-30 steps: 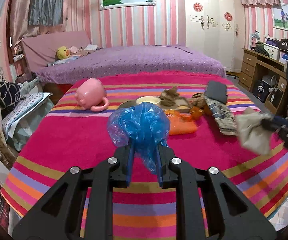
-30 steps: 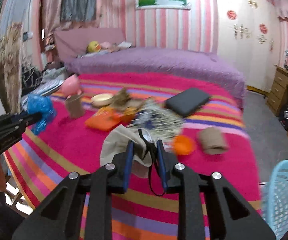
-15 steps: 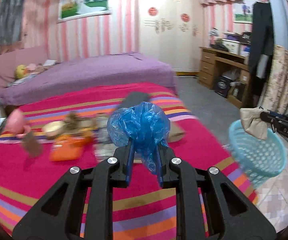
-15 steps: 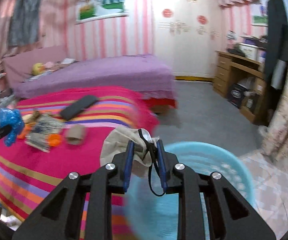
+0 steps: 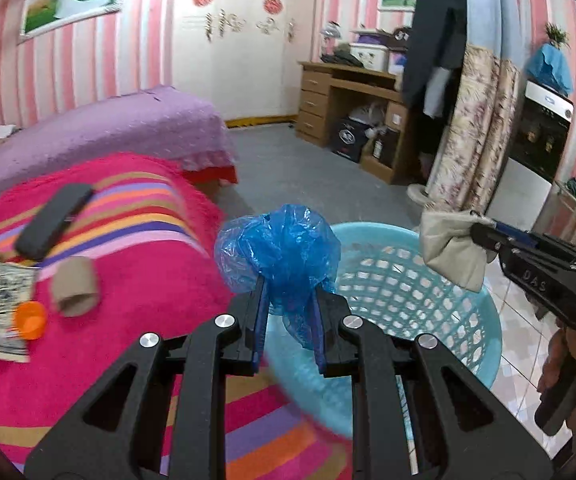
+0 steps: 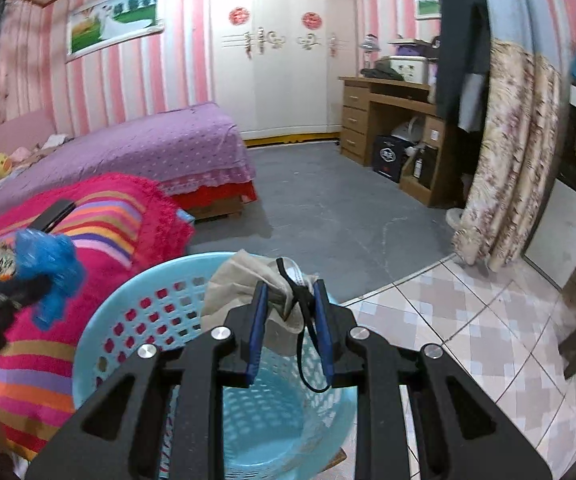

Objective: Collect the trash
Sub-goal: 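Carry both items to the blue basket and open both tools to drop them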

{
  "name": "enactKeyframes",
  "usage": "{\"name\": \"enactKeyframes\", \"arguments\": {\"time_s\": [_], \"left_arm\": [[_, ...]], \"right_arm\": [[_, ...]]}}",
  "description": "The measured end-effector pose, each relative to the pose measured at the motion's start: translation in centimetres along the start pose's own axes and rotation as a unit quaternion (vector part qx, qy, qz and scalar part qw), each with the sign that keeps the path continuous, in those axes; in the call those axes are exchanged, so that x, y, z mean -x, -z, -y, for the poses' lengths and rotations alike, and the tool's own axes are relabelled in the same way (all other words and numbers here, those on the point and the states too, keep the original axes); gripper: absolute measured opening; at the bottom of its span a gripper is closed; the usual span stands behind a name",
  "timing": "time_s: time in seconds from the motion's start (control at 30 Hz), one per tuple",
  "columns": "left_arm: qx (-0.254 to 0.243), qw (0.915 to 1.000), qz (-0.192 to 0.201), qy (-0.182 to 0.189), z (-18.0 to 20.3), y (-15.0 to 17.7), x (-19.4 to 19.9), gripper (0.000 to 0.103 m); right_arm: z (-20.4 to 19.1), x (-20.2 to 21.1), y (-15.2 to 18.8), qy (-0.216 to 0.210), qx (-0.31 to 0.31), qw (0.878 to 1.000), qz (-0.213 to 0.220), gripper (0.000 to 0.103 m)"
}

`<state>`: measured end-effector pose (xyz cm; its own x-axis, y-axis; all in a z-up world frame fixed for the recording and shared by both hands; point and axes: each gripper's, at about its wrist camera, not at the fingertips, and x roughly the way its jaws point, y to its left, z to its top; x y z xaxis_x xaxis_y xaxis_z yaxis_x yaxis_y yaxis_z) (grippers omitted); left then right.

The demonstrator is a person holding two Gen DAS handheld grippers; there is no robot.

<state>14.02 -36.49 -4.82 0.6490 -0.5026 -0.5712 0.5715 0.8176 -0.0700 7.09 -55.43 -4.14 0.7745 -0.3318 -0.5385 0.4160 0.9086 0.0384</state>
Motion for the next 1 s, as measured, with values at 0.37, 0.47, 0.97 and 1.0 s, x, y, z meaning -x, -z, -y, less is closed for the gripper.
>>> {"name": "enactKeyframes", "arguments": {"time_s": [0.37, 0.47, 0.97, 1.0], "left_arm": [[-0.009, 0.9994, 0.012, -0.032, -0.1, -0.4, -1.2, 0.094], [0.006, 0.9984, 0.025, -0.050, -2.7, -0.4, 0.1, 0.096], [0.038, 0.9930, 0.041, -0.104, -9.3, 0.2, 5.6, 0.097], [0.041, 0.9927, 0.040, -0.106, -9.7, 0.3, 6.0, 0.097]], "right_arm": [[0.5, 0.3, 0.6, 0.008, -0.010, 1.000, 0.005, 0.024], [-0.1, -0.3, 0.8, 0.003, -0.008, 1.000, -0.002, 0.024], [-4.2, 0.7, 0.0, 0.045, -0.002, 0.999, 0.028, 0.098], [-4.8, 0.8, -0.1, 0.041, 0.000, 0.999, 0.031, 0.098]]}}
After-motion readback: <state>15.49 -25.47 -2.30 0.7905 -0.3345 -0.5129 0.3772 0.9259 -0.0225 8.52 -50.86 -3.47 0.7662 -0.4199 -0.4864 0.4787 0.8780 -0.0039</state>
